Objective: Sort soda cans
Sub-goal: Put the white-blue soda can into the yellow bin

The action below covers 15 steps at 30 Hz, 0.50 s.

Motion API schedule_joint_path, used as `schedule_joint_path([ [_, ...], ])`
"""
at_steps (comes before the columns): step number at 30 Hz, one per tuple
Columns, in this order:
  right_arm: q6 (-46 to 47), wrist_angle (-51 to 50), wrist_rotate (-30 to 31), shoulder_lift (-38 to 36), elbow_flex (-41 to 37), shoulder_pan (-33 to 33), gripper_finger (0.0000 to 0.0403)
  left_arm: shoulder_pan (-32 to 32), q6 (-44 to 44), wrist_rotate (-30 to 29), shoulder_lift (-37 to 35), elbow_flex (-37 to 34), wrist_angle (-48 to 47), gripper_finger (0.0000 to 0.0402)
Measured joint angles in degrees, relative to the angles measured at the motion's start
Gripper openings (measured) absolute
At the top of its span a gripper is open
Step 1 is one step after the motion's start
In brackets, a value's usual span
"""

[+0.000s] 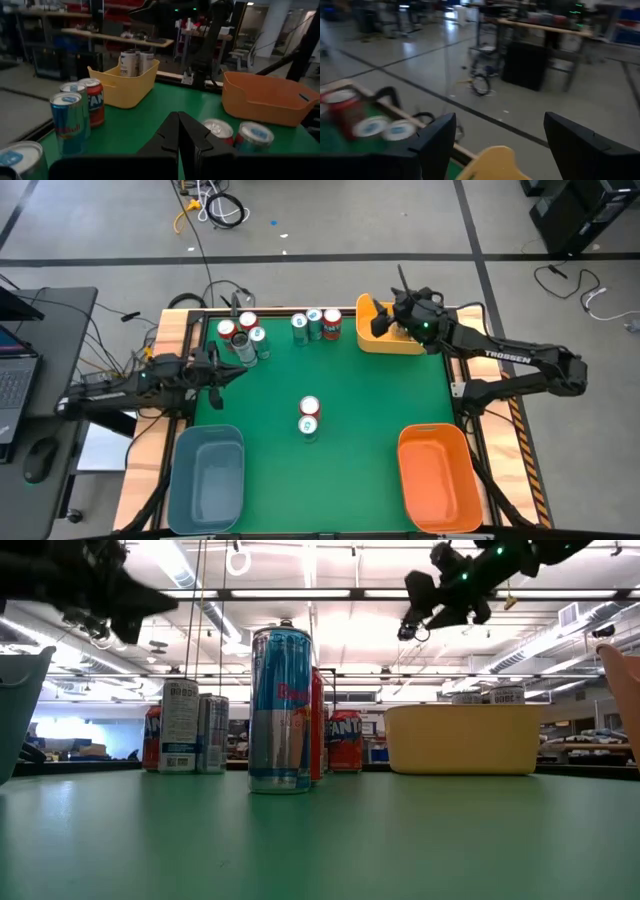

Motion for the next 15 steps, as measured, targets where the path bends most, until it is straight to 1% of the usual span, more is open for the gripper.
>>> schedule_joint_path([
  [3, -0.2, 0.0, -0.3, 0.2, 0.0, 2.6, 0.0290, 0.0, -0.8, -2.9, 5.8, 7.2, -5.5, 0.0006],
  [6, -0.5, -0.5, -0.3, 1.1, 0.0, 4.7, 0.0290, 0.0, 0.1, -8.0, 11.8, 13.4, -13.0, 0.0026],
  [10, -1.3, -0.3, -0.3, 2.6, 0.0, 6.6, 0.0286, 0.0, 1.5, -13.6, 18.7, 19.6, -19.5, 0.0076],
  [12, -1.5, -0.5, -0.3, 3.5, 0.0, 7.1, 0.0286, 0.0, 0.9, -14.7, 21.7, 21.7, -21.0, 0.0105],
  [15, -1.5, -0.4, -0.3, 4.6, 0.0, 7.9, 0.0287, 0.0, -2.3, -15.0, 26.2, 24.6, -23.3, 0.0151],
])
